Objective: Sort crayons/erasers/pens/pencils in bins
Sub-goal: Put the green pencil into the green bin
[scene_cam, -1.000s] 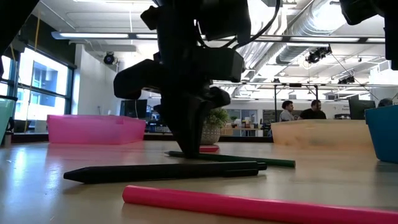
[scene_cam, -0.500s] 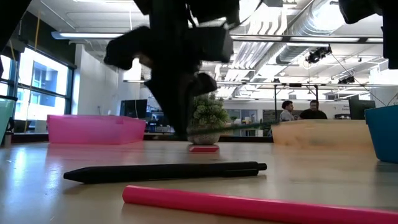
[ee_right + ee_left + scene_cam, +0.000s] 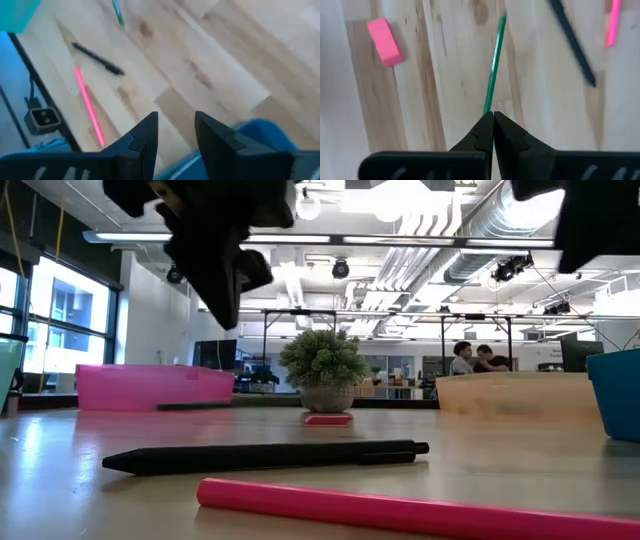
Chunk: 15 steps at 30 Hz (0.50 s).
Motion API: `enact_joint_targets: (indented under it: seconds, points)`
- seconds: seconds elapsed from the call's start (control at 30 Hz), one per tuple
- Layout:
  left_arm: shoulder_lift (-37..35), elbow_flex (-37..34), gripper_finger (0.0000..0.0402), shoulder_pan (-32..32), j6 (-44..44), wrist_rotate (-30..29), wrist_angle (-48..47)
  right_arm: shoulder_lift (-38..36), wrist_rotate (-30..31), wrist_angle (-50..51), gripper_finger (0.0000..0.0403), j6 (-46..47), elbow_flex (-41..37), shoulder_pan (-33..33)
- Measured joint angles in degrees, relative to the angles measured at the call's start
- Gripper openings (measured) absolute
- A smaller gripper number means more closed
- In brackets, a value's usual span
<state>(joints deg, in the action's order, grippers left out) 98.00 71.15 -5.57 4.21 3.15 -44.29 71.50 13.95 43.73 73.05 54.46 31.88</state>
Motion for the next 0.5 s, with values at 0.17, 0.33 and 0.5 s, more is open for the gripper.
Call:
enact_joint_targets:
  seconds: [0.17,0.33,0.5]
  points:
    - [-5.6,-6.6,0.0,-2.1,7.3,-2.0,2.0,0.0,-0.5,-2.4,0.0121,-5.9,0.0,-3.5]
    - [-7.3,-9.3,0.0001,-3.5,10.6,-2.1,2.0,0.0,-0.7,-4.1,0.0121,-11.3,0.0,-7.0]
    - [-6.5,-9.3,0.0019,-4.0,10.6,-1.9,2.6,0.0,-0.9,-5.4,0.0121,-13.8,0.0,-9.5]
